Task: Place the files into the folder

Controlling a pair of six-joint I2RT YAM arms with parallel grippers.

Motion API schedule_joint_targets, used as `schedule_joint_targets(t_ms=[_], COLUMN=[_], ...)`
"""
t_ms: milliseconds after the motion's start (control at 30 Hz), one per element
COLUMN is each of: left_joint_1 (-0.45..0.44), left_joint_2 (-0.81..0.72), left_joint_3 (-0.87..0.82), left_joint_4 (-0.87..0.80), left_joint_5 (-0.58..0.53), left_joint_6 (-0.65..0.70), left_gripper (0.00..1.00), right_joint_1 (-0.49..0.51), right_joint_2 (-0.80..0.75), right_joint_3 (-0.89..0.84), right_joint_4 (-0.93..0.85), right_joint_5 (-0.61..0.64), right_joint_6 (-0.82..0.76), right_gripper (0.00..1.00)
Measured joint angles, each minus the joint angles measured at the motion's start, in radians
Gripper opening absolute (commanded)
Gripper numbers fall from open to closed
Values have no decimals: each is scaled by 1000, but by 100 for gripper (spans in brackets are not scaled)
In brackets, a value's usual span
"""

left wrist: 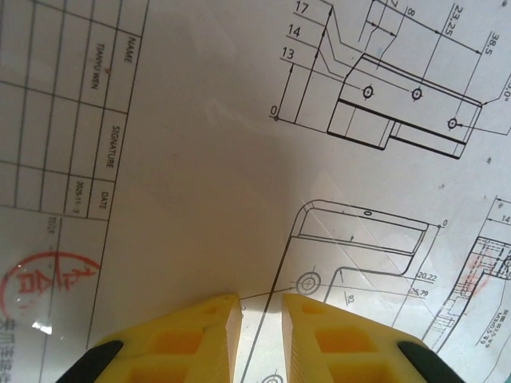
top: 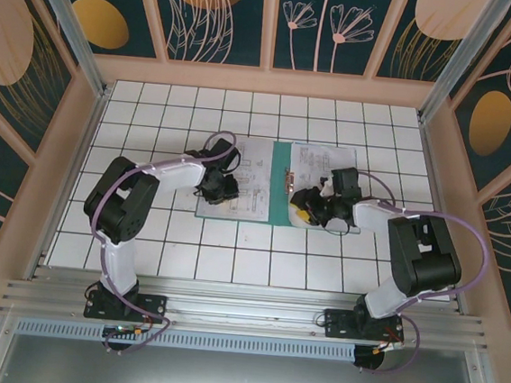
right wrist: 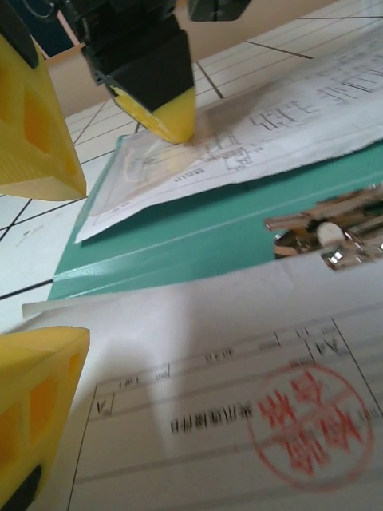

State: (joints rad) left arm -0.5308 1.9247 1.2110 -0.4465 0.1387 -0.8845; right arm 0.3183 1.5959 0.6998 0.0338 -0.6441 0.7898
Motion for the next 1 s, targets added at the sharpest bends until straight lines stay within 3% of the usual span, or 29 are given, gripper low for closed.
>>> schedule_joint_targets(t_ms=[133, 367, 667, 1000], left_joint_1=[0, 1, 10, 128], left_joint_2=[6, 0, -53, -121], left_joint_3=[16, 23, 12, -51], left_joint_4=[-16, -22, -63, -62], left_joint_5=[-25, -28, -43, -36], left_joint_6=[9, 3, 0, 13], left_gripper=[30, 52, 56, 65], right_joint_1=[26, 49, 90, 117], right_joint_2=[25, 84, 123, 172], right_joint_3=[3, 48, 106, 128], right_joint_4=[20, 32, 39, 38], right_joint_5=[-13, -21, -37, -39], right_joint_6=[0, 0, 0, 0], right_gripper=[46, 46, 46, 46])
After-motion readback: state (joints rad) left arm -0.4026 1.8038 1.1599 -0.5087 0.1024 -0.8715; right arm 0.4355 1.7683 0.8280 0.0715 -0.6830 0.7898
